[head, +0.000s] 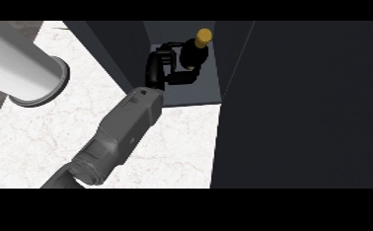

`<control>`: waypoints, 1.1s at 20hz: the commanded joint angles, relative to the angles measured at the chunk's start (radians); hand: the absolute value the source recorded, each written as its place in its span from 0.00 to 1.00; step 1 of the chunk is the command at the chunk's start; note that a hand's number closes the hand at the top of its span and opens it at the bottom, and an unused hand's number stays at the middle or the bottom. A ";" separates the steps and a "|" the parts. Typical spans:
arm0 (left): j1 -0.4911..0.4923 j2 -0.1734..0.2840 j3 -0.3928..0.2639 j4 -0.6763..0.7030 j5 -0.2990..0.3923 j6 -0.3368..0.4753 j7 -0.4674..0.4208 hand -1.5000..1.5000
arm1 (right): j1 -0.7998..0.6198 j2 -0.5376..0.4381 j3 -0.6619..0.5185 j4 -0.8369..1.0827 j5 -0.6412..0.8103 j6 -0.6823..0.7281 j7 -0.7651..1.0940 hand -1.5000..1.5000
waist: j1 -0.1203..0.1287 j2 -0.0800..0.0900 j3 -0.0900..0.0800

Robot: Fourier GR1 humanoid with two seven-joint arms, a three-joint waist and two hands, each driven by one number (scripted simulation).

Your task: Pick up the wine, place it into the cabinet and close the cabinet

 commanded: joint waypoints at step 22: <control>0.006 0.000 -0.014 0.101 0.045 -0.020 -0.127 1.00 | -0.082 0.004 0.049 0.005 -0.001 -0.043 0.043 0.00 | -0.039 0.019 -0.003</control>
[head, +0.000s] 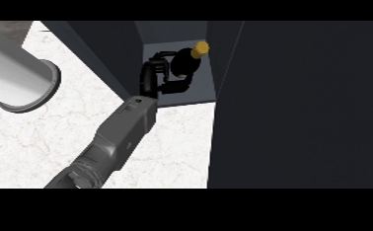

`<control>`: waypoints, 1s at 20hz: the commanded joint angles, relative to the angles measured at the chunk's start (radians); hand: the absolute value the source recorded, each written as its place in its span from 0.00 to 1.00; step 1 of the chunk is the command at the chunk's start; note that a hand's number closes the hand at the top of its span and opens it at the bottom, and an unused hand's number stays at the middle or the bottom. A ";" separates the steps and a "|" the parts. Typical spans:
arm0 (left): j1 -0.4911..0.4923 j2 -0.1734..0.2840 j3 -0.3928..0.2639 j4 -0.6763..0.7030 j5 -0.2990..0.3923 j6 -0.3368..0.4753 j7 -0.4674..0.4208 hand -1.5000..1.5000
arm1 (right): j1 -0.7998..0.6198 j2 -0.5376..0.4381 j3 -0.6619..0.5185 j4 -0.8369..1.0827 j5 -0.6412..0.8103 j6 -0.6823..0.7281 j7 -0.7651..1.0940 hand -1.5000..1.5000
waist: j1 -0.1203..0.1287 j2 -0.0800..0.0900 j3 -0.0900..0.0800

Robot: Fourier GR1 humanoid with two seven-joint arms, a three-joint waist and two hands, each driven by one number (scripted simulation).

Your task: Pick up the wine, place it into the cabinet and close the cabinet

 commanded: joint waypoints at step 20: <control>-0.204 0.015 0.043 0.143 -0.009 0.000 0.019 1.00 | 0.039 0.016 0.002 0.006 0.006 0.034 -0.039 0.00 | -0.005 0.009 0.002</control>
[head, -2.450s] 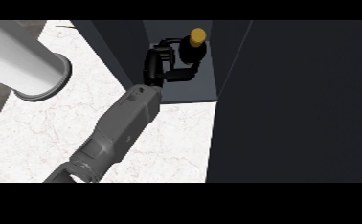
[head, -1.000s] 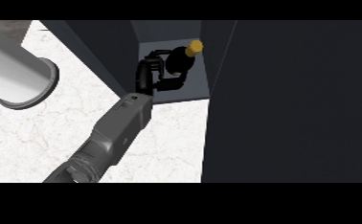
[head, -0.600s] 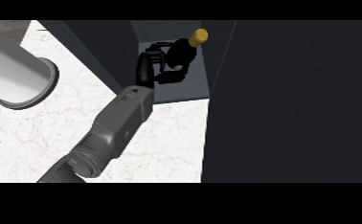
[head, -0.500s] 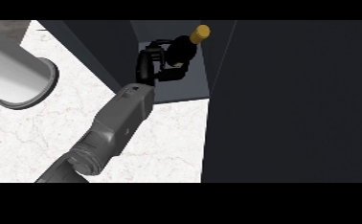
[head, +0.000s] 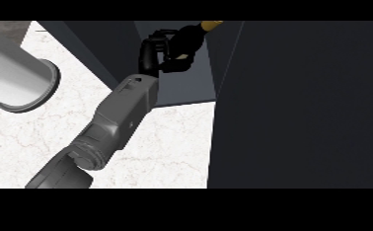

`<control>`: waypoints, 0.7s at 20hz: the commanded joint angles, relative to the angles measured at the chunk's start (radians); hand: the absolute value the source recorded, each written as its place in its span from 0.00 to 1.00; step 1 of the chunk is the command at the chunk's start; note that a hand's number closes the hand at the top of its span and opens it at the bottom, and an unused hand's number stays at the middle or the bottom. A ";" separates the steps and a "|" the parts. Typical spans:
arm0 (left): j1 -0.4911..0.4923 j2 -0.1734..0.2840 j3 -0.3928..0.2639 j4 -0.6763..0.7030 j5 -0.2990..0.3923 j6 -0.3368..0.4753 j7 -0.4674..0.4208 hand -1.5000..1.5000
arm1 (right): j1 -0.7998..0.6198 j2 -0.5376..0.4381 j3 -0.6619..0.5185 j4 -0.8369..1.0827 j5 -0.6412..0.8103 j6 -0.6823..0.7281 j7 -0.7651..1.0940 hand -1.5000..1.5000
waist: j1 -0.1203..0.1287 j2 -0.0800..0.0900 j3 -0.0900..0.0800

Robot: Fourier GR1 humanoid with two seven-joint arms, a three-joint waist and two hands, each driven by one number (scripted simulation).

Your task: Pick up the wine, place it into the cabinet and close the cabinet

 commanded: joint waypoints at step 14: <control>-0.063 0.026 -0.002 0.054 -0.030 0.110 0.030 0.00 | -0.013 -0.014 -0.009 -0.001 -0.009 0.016 -0.007 0.00 | -0.007 0.008 0.000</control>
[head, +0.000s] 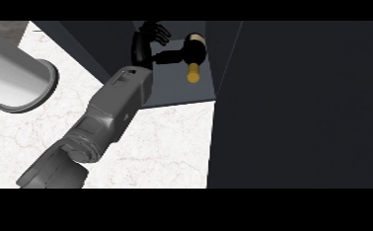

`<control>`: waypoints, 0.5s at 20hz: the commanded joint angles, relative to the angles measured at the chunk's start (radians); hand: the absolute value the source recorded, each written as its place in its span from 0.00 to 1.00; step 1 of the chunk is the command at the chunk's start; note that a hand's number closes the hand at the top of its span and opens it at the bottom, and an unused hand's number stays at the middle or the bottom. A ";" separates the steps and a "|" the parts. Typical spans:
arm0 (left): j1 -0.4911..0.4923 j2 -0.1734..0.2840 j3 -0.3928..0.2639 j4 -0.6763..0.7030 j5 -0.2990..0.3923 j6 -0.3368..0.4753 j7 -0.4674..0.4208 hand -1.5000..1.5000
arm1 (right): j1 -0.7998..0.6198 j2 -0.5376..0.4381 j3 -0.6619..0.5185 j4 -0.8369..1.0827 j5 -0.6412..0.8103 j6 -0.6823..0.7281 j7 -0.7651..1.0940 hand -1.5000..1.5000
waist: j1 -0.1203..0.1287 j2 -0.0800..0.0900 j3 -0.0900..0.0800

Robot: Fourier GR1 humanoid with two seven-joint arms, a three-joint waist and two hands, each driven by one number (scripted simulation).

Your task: Pick up the wine, place it into the cabinet and close the cabinet

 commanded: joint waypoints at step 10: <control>0.020 0.020 -0.037 0.004 -0.051 0.051 0.083 0.00 | -0.004 0.012 0.013 -0.003 0.013 -0.008 -0.001 0.00 | -0.004 0.002 -0.001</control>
